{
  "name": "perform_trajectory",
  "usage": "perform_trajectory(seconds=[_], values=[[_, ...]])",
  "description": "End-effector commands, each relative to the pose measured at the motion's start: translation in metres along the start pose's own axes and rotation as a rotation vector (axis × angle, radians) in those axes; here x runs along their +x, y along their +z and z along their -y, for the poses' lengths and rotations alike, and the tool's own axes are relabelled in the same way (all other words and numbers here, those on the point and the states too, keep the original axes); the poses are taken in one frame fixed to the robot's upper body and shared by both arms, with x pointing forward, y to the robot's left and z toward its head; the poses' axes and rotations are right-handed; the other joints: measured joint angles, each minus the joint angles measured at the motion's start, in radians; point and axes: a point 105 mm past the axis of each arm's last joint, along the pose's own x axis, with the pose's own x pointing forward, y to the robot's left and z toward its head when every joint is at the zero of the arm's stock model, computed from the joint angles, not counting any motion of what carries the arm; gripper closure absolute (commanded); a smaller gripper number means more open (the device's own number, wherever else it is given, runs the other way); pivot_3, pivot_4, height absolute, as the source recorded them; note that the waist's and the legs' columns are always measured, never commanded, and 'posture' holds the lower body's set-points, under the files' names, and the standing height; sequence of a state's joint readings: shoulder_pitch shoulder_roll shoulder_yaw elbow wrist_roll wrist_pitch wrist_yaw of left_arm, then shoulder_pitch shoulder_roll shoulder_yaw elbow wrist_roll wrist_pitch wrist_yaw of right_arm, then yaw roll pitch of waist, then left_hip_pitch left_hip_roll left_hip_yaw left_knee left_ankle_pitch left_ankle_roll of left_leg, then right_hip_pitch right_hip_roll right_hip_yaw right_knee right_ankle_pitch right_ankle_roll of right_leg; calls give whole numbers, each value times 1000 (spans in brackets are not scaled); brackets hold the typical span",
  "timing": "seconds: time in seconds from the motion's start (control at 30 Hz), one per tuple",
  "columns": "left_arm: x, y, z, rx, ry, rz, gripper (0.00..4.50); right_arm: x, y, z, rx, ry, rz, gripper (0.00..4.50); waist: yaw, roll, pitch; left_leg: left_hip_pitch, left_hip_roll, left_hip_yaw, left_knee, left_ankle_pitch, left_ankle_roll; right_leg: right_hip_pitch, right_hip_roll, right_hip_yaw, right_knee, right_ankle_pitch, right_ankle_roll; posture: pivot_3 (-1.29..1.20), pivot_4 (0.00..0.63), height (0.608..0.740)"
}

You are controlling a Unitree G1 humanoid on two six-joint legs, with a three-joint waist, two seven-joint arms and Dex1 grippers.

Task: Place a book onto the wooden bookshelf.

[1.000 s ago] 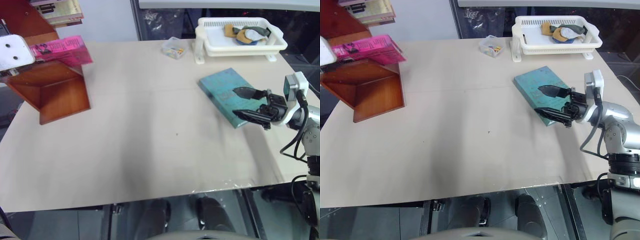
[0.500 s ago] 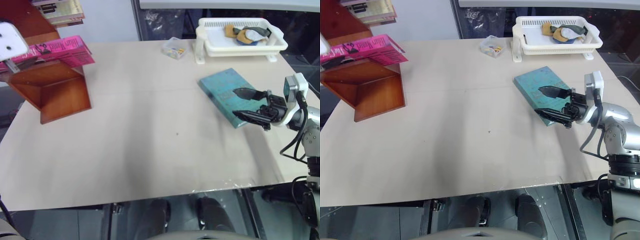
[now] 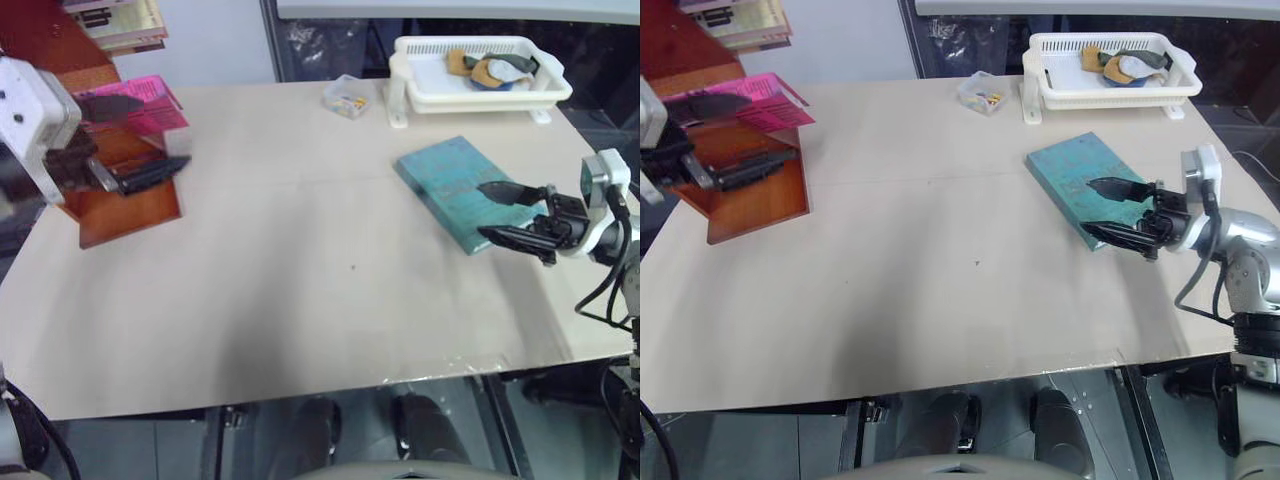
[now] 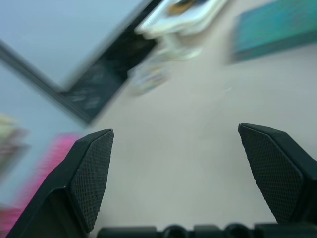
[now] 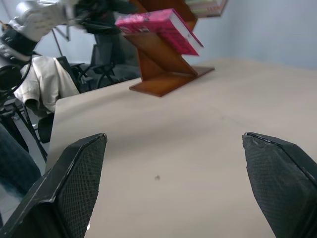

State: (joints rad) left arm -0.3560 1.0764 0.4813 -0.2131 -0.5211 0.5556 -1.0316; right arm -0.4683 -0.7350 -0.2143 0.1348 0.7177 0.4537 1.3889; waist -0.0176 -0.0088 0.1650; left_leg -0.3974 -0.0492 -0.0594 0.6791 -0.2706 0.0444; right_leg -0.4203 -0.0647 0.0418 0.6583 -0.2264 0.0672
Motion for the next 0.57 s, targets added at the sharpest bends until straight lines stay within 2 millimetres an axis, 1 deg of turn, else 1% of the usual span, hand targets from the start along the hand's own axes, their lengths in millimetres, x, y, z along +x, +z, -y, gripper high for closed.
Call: perform_trajectory(seconds=[0.03, 0.07, 0.1, 0.17, 0.23, 0.3, 0.37, 0.4, 0.5, 0.57], values=[[-6, -8, 17, -72, 58, -3, 56, -15, 3, -4, -18, -31, -11, 0, 0, 1, 0, 0, 0, 0, 0, 0, 0, 0, 0, 0, 0, 0, 0, 0, 150, 740], [-6, -24, 33, -141, 41, -23, 56, -23, -3, -4, -4, -59, -31, 0, 2, 1, 0, 1, 0, 0, 0, 0, 0, 0, 0, 0, 0, 0, 0, 0, 150, 740], [-8, -35, 46, -184, 28, -44, 56, -30, -8, -4, 7, -82, -47, 0, 3, 1, 0, 1, 0, 0, -1, 0, 0, 1, -1, 1, -1, 0, 0, 0, 150, 740], [-12, -53, 68, -256, 13, -86, 56, -41, -18, -5, 22, -125, -83, 0, 3, 1, 0, 1, 0, 0, -1, 0, 0, 1, -1, 1, -2, 0, 0, 0, 150, 740], [-16, -68, 83, -314, 9, -121, 56, -50, -27, -5, 33, -155, -119, 0, 5, 0, 0, 1, 0, 1, -1, 0, 0, 1, -3, 1, -2, 0, 0, 0, 150, 740], [-18, -93, 106, -366, 14, -184, 56, -67, -46, -8, 62, -197, -202, 0, 9, 1, -1, 2, 0, 0, -1, 0, -1, 3, -4, 0, -2, 0, -1, 0, 150, 740], [-18, -106, 116, -403, 38, -198, 56, -81, -58, -11, 85, -231, -246, 0, 11, 8, -5, 4, -1, -1, -1, 1, -2, 6, -4, 0, -3, 0, -1, 0, 150, 740], [-17, -108, 118, -411, 49, -190, 56, -86, -61, -11, 91, -244, -252, 0, 12, 7, -5, 7, -1, 0, -5, 0, -1, 10, -6, 1, -7, 0, -1, 0, 150, 740], [-16, -112, 124, -414, 63, -178, 56, -96, -70, -13, 98, -270, -281, 0, 12, 6, -5, 5, -1, -2, -5, 0, -1, 8, -5, 0, -7, 0, -1, 0, 150, 740], [-17, -114, 126, -408, 61, -178, 56, -98, -73, -14, 95, -270, -296, 0, 11, 7, -5, 6, 0, -2, -5, 0, -1, 8, -5, 1, -7, 0, -1, 0, 150, 740]])
